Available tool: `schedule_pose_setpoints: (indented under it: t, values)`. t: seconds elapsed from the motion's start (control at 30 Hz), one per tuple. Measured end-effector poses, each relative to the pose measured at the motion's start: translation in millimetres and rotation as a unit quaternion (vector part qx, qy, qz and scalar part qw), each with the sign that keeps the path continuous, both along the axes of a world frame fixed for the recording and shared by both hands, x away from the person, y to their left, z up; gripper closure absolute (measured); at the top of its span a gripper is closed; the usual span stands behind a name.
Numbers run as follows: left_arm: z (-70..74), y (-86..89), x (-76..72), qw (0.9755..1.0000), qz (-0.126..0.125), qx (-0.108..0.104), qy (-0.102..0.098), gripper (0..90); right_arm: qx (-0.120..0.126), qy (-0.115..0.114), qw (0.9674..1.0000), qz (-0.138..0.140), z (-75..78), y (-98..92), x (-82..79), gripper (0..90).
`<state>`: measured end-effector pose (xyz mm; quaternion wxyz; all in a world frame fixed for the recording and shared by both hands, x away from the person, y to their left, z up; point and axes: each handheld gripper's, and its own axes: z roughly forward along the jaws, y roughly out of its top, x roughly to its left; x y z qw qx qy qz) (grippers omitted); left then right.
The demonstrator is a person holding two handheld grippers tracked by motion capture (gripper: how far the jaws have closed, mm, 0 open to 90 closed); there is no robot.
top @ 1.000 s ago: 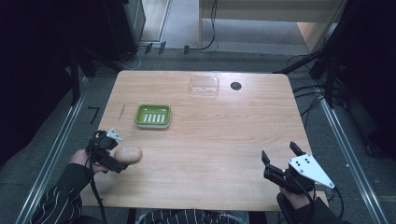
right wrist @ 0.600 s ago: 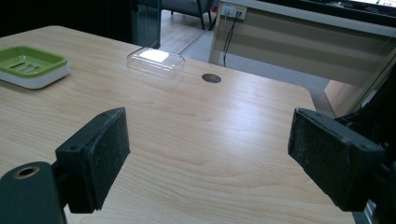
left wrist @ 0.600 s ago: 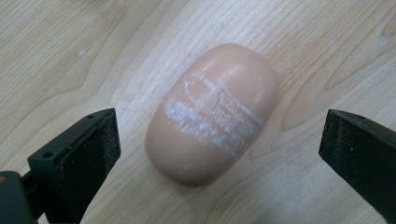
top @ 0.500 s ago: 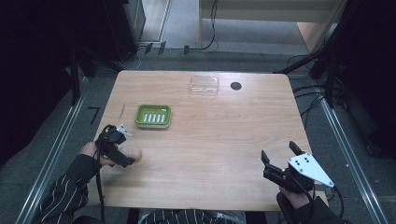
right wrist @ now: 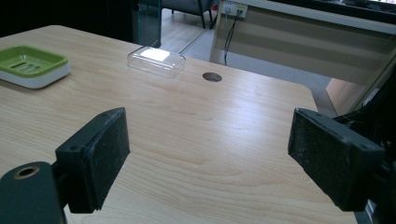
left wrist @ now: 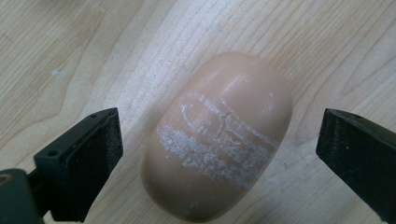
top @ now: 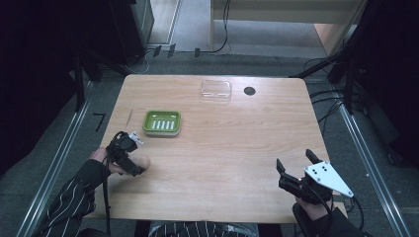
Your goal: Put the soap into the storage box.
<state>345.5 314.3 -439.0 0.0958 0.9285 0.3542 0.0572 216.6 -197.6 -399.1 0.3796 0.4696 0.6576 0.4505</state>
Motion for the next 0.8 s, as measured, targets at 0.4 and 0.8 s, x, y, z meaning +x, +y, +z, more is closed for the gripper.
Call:
schedule_pose_setpoints:
  t: [0.4, 0.8]
  values:
    - [-3.4, -2.9, 0.7, 0.9999, -0.006, 0.012, -0.001, 16.3, 0.003, 0.001, 1.0, 0.003, 0.5, 1.3, 0.6, 13.4]
    - [-6.5, -6.9, 1.8, 0.9995, -0.014, 0.027, 0.01, 20.5, 0.001, 0.004, 1.0, 0.002, 0.6, -0.1, -1.3, 13.4]
